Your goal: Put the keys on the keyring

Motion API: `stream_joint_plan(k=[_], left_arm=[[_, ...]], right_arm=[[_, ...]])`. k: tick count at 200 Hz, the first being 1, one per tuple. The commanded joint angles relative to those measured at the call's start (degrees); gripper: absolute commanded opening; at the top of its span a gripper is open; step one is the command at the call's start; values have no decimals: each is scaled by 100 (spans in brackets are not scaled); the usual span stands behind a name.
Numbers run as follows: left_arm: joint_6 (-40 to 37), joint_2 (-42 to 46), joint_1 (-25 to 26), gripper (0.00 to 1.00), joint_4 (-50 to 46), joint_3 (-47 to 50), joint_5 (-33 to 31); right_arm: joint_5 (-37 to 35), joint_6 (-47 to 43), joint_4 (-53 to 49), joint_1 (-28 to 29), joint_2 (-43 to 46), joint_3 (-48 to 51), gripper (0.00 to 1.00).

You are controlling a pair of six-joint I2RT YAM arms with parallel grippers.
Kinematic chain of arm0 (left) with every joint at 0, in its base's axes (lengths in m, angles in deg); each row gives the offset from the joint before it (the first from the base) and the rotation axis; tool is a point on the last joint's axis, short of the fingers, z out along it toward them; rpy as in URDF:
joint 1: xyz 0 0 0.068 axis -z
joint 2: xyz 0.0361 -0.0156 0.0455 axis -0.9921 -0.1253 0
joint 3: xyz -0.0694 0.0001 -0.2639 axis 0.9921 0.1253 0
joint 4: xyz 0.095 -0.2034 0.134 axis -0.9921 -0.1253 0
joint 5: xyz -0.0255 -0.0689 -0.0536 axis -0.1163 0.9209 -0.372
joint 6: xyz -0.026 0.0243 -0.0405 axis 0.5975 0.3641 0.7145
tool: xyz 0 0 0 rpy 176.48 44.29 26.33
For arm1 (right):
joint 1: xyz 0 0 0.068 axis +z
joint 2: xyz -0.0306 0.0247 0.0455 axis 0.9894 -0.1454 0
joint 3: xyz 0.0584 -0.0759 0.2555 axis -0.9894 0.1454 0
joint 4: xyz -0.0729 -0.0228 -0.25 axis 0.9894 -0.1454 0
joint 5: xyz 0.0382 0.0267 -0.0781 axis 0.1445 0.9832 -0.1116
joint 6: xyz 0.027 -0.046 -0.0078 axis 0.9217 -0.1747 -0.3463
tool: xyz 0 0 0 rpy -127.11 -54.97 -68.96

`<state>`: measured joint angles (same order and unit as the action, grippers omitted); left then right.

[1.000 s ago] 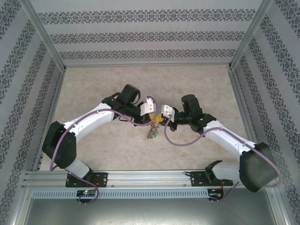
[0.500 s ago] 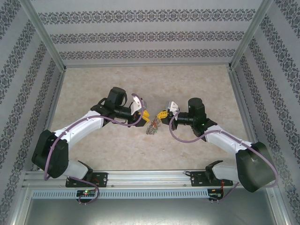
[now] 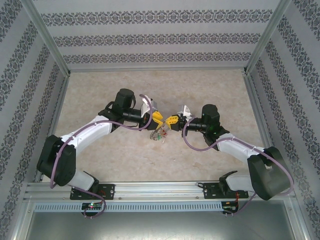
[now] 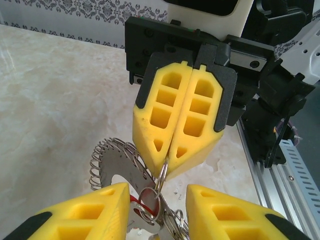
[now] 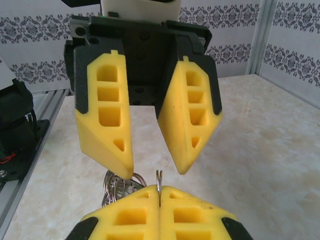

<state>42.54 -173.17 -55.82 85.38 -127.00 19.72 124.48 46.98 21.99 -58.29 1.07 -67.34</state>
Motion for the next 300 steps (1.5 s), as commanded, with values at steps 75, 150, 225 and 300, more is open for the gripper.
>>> stream_joint_plan(k=[75,150,225,300], left_arm=[[-833,-330,-57,28,-975,-596,379],[-1165,-439,-5,20,-1449,-767,477],[-1299,-332,83,0,-1555,-843,130],[-1741,-250,381,0,-2044,-922,-603]], right_arm=[[394,156,415,-32,-65,-91,0],[340,179,362,-22,-65,-135,0],[191,-289,-636,59,58,-339,0],[-718,-2168,-3407,360,252,-940,8]])
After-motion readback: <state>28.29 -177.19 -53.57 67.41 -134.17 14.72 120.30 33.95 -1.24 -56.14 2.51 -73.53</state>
